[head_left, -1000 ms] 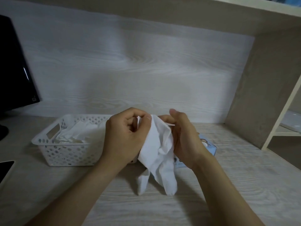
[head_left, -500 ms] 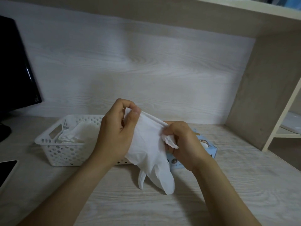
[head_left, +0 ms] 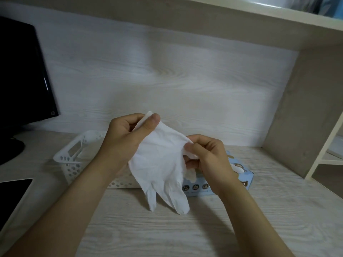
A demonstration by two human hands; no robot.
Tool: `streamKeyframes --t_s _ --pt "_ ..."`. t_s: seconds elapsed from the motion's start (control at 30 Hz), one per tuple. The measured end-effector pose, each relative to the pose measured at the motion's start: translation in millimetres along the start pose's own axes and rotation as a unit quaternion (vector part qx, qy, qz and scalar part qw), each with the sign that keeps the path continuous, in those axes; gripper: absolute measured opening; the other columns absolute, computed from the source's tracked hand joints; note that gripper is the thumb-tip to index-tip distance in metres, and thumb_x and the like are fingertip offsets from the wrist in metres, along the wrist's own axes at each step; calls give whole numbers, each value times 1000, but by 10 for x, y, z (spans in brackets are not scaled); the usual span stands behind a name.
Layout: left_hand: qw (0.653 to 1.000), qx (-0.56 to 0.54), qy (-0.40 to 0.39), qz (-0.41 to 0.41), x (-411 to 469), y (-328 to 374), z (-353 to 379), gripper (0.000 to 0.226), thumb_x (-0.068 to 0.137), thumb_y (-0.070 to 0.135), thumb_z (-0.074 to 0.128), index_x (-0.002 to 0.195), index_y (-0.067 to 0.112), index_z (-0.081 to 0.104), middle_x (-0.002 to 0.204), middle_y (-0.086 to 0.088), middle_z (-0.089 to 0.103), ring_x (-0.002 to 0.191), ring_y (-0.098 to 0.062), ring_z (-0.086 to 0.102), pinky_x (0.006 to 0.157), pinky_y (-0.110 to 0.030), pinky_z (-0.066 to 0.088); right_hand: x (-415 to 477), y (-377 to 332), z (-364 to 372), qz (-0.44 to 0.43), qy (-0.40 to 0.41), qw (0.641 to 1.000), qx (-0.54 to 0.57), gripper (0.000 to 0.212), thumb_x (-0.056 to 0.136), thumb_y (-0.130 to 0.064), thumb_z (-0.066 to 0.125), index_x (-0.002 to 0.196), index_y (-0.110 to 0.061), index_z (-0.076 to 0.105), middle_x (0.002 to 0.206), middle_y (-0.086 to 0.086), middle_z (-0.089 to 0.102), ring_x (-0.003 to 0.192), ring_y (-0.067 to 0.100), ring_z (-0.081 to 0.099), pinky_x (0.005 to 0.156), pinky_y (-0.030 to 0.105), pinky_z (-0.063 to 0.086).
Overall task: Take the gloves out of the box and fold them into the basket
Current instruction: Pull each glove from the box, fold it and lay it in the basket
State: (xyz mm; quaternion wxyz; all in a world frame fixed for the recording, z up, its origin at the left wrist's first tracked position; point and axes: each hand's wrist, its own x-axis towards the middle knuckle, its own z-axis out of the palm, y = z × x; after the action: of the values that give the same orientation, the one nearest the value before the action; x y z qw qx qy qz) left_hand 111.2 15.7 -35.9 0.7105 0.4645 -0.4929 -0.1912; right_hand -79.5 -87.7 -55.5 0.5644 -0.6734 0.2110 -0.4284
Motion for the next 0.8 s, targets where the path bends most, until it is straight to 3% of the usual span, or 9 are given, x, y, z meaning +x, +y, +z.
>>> streamKeyframes --t_s 0.13,0.23,0.37,0.47,0.53,0.67,0.73,0.8 --pt "1000 -12 1 -29 19 88 -46 29 79 31 83 97 9 80 100 -18 78 88 -29 74 79 -42 56 127 -1 191 -65 95 990 -80 26 105 -11 55 92 -15 77 82 -1 75 75 15 67 67 33 53" --pt "998 -20 59 -33 68 82 -139 15 92 21 77 97 8 80 99 -20 78 87 -27 75 78 -42 56 190 4 381 -138 183 951 -209 24 106 -21 51 96 -22 73 82 -9 74 78 6 67 69 28 51" --pt "991 31 125 -40 138 47 -308 19 99 26 71 92 10 79 84 -9 78 73 -17 71 59 -30 52 289 -13 632 -195 216 879 -377 25 110 -34 46 101 -18 64 69 -3 64 64 19 60 56 35 43" --pt "987 61 138 -57 171 36 -447 17 100 25 70 90 14 78 76 2 76 65 -7 68 49 -22 50 441 -28 740 -213 215 843 -444 33 110 -42 45 99 -17 64 68 3 63 65 30 60 57 39 47" --pt "983 78 148 -73 201 16 -527 15 99 26 69 90 18 78 74 7 74 62 -3 66 48 -20 49 539 -47 804 -232 202 846 -435 34 109 -43 48 97 -17 66 64 3 62 62 30 60 56 41 49" --pt "970 90 207 -88 269 -35 -683 5 97 27 70 97 26 75 87 11 73 69 -6 68 46 -21 48 766 -109 907 -182 127 897 -383 35 108 -39 51 88 -15 65 58 -2 54 68 28 57 60 38 44" --pt "966 104 218 -94 301 -52 -752 6 97 26 69 100 26 74 93 9 71 75 -9 66 51 -24 48 886 -155 929 -143 101 902 -396 35 104 -39 55 82 -15 67 61 0 57 76 33 60 62 36 44" --pt "962 112 219 -115 331 -68 -838 6 97 24 68 99 26 74 94 9 70 77 -12 65 58 -27 50 1017 -199 963 -115 89 890 -433 32 98 -40 61 79 -16 70 69 5 64 78 34 63 65 38 54"
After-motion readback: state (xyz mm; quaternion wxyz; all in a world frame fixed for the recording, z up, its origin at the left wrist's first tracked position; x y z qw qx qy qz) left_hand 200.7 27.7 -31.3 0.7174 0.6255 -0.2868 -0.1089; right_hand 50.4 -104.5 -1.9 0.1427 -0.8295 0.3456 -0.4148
